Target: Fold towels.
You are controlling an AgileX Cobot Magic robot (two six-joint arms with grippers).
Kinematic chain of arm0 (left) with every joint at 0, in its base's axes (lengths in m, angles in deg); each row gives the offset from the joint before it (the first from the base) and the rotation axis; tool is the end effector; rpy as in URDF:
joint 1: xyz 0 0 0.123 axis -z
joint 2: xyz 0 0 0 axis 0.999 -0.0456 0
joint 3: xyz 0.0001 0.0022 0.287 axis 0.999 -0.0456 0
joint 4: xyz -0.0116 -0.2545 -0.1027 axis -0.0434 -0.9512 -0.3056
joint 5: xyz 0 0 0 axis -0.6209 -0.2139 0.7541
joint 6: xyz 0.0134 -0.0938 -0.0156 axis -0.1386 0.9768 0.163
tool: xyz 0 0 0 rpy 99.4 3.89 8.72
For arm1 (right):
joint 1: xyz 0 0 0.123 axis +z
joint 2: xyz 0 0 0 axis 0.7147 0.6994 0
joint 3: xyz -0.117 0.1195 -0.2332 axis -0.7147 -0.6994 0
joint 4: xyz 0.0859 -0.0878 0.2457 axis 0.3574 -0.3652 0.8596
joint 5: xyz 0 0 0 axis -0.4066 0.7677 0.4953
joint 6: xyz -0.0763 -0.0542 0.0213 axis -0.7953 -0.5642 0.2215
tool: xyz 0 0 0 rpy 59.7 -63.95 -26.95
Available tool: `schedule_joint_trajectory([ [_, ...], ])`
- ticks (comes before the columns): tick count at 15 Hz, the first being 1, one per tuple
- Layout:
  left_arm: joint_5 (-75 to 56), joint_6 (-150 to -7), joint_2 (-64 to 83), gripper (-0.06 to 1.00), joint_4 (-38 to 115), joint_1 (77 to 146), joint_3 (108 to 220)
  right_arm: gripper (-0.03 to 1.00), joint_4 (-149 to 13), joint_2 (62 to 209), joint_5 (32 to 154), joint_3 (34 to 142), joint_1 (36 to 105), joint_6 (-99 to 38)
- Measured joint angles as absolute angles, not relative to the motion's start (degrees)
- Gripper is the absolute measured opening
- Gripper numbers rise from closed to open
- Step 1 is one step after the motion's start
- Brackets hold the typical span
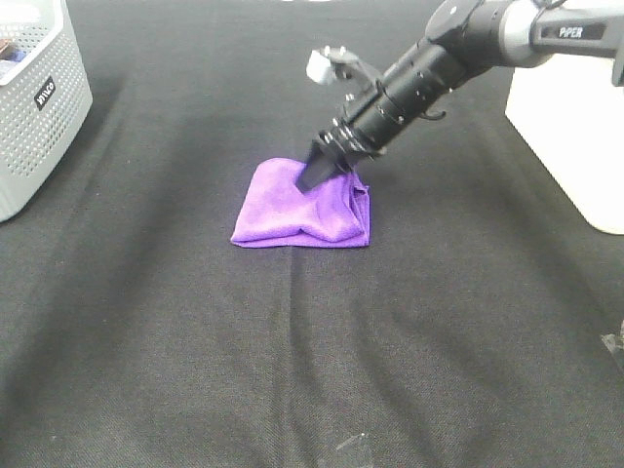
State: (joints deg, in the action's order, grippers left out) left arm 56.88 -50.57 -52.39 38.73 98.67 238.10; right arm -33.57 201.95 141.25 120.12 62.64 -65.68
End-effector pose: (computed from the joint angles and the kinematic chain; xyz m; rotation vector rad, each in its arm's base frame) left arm 0.5221 -0.1260 0.3563 0.3770 2.3485 -0.3452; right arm 0.4882 0.2063 0.1149 -1.2248 2.3610 0.7640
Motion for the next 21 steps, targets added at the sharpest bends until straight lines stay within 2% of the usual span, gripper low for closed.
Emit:
schedule_joint_trajectory([
  [10,56.9,-51.1,-52.4,0.64,38.3,98.7,238.1,0.76,-47.0,203.0,138.5,120.4,62.6,-68.6],
  [17,56.9,-51.3,-52.4,0.64,38.3,98.7,238.1,0.76,-48.0,203.4,139.5,120.5,62.5,-71.5],
  [21,56.9,-51.3,-52.4,0.67,40.2,98.7,238.1,0.76,-46.8,194.7,144.4,121.1,62.5,-64.4],
])
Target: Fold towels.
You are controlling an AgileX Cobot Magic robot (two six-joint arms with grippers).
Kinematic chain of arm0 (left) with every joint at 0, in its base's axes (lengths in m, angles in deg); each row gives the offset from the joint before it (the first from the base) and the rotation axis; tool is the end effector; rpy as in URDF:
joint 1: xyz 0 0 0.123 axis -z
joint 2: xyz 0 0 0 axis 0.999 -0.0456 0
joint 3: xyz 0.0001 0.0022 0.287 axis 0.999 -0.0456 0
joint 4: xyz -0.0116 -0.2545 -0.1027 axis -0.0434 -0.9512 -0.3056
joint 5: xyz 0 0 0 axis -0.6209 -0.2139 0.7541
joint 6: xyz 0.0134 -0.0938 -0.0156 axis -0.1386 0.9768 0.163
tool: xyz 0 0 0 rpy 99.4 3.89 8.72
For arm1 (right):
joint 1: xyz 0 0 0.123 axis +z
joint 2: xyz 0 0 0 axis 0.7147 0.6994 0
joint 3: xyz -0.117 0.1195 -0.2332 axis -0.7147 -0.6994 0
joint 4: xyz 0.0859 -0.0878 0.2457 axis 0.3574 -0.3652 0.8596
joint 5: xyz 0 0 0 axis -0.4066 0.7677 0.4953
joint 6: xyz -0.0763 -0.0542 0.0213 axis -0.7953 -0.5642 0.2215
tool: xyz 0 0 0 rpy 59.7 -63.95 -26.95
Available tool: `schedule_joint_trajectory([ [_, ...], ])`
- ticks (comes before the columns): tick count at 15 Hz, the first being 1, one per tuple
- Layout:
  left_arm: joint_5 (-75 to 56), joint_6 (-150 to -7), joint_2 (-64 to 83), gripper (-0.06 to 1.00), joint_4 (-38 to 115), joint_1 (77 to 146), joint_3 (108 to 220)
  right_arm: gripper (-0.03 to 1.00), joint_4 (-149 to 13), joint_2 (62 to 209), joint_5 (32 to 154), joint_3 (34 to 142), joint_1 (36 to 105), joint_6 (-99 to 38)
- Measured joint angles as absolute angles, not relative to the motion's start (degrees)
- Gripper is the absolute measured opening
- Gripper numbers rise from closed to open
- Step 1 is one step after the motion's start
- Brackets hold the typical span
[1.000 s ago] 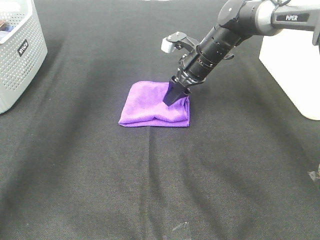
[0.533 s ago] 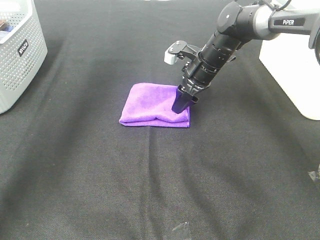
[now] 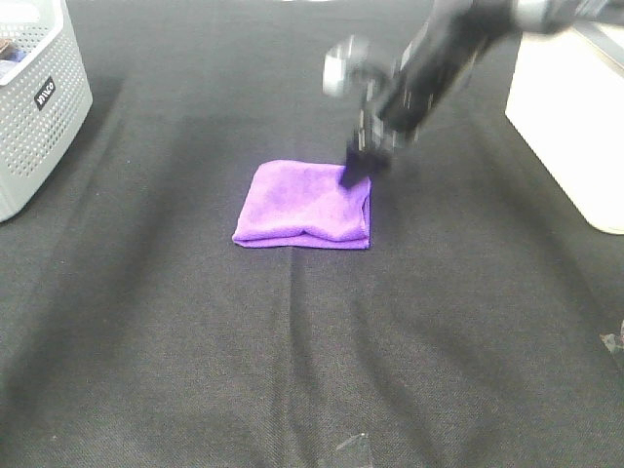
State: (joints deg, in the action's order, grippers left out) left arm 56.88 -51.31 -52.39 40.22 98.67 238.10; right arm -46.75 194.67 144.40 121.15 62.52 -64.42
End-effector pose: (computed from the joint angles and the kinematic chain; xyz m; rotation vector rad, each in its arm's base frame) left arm 0.5228 -0.1238 0.3558 0.3913 2.3476 -0.3057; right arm 0.4843 0.1895 0.1756 -1.4038 2.3062 0.4920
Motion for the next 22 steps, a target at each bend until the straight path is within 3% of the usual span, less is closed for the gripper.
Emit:
schedule_joint_trajectory([
  [3,56.9,-51.3,-52.2,0.82,43.1,98.4,238.1,0.79,-51.6,186.9,146.5,121.2,62.5,-48.2],
  [7,56.9,-51.3,-47.5,0.85,44.0,94.5,235.4,0.8,-63.5,179.0,152.7,121.2,58.0,-27.1],
  [11,56.8,-51.9,-32.4,0.85,45.5,87.1,214.2,0.8,-63.8,170.3,152.7,118.6,47.1,-18.4],
  [14,56.8,-53.0,-17.8,0.85,45.9,84.8,197.3,0.8,-62.6,155.7,152.8,107.1,46.4,-17.0],
  [19,56.8,-53.3,12.6,0.85,45.2,84.8,168.3,0.8,-62.1,124.3,153.3,77.4,46.4,-16.7],
  [22,56.8,-53.2,30.2,0.85,45.3,84.8,152.7,0.8,-62.1,109.8,153.4,67.0,46.4,-16.7],
])
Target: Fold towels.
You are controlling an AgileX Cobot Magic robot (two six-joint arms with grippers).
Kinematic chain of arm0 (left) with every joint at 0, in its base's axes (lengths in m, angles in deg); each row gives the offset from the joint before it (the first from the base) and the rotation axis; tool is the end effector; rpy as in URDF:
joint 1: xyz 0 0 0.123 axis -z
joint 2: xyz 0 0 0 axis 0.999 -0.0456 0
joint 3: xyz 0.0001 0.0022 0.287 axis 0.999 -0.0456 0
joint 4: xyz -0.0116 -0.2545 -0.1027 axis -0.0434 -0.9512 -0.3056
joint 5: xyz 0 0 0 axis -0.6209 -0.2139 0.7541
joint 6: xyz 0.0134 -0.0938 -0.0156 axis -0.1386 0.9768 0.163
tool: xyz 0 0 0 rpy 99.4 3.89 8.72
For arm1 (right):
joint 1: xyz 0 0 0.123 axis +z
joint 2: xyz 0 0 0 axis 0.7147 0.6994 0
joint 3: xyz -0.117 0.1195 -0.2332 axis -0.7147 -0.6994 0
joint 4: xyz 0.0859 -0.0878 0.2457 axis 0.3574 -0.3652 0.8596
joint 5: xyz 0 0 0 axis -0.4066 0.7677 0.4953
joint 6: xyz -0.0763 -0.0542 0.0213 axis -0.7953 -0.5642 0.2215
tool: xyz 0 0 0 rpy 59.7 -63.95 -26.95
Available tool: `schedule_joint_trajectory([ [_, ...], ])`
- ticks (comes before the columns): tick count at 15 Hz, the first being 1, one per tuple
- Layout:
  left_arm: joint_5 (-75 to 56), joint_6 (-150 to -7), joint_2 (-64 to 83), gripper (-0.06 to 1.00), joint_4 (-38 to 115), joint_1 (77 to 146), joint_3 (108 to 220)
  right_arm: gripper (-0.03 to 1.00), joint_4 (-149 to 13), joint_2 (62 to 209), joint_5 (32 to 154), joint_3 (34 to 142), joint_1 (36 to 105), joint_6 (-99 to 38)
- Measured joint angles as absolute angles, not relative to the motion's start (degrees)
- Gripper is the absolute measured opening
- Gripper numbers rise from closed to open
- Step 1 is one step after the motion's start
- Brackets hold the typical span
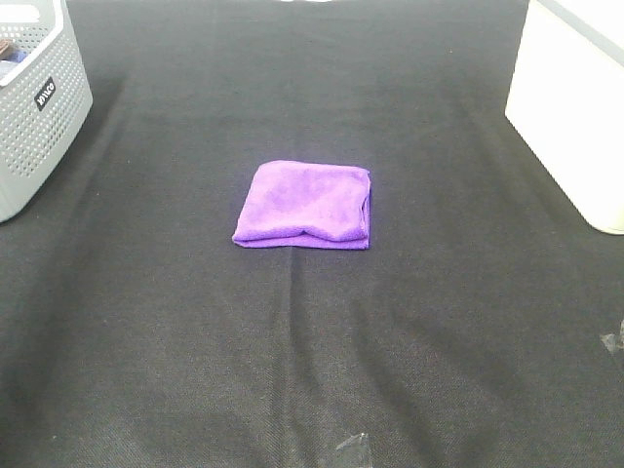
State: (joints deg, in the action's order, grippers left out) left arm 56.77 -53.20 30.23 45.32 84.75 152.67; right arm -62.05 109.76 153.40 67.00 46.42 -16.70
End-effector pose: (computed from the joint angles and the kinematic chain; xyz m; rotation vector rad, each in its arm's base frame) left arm 0.1691 -0.0034 0.4152 0.1379 2.4206 -0.0668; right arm 0.1503 0.0233 0.3817 -0.2028 2.4688 0.2531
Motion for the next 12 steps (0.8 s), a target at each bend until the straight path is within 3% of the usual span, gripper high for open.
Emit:
schedule_joint_trajectory([
  [6,52.6,-48.6,62.4,0.85,48.1,84.8,128.1,0.8,-64.9,79.0,153.5,48.0,46.4,-17.7],
  [12,54.3,-48.7,82.9,0.85,48.5,84.8,117.6,0.8,-65.8,61.9,153.8,39.4,46.4,-18.5],
])
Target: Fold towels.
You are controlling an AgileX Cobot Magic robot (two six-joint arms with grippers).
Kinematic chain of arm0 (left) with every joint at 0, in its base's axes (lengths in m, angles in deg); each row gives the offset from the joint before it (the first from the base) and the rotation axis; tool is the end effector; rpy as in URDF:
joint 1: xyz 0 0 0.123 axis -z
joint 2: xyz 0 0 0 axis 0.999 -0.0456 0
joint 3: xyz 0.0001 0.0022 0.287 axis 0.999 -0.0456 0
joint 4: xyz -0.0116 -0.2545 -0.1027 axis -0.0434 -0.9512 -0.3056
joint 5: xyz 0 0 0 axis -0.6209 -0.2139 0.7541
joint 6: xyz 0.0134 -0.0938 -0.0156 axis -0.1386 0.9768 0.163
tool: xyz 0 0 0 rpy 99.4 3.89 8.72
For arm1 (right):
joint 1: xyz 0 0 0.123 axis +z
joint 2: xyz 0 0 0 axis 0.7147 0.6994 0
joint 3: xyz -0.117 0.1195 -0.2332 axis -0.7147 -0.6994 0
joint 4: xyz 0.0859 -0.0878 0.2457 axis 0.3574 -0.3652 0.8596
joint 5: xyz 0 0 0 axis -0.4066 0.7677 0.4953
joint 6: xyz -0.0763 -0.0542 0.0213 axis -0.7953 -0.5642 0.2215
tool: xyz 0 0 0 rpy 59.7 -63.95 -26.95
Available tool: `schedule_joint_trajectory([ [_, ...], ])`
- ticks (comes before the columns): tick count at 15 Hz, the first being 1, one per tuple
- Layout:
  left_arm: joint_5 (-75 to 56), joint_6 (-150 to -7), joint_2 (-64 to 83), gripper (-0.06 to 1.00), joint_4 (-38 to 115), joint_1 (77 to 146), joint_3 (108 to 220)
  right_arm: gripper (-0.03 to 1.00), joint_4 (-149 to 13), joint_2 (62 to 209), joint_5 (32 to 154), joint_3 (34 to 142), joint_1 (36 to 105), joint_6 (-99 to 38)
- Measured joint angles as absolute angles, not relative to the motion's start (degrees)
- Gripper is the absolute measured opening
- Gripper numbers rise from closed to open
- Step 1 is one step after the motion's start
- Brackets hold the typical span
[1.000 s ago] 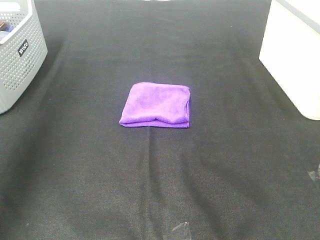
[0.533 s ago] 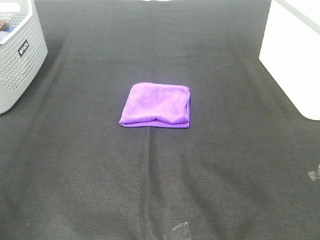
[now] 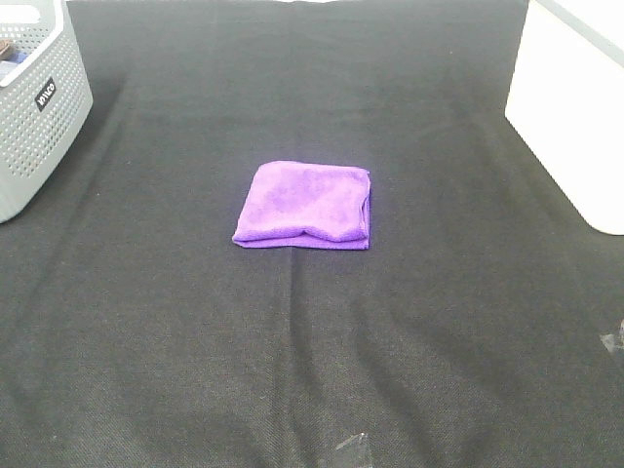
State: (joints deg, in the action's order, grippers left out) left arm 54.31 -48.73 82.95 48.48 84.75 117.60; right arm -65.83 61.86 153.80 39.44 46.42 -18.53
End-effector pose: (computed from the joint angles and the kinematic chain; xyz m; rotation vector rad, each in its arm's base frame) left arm 0.0018 -0.0060 0.2990 0.0477 2.0802 -0.0037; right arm 0.0018 0.0155 0.2890 -0.2491 2.1276 0.1063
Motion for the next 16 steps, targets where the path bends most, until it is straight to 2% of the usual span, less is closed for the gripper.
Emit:
schedule_joint_trajectory([
  [6,49.6,-49.9,83.0,0.85,47.7,84.8,114.1,0.8,-66.2,61.9,148.0,34.4,46.4,-19.7],
  [16,49.4,-49.9,83.0,0.85,47.7,84.8,114.2,0.8,-66.3,61.9,147.8,34.3,46.4,-19.6],
])
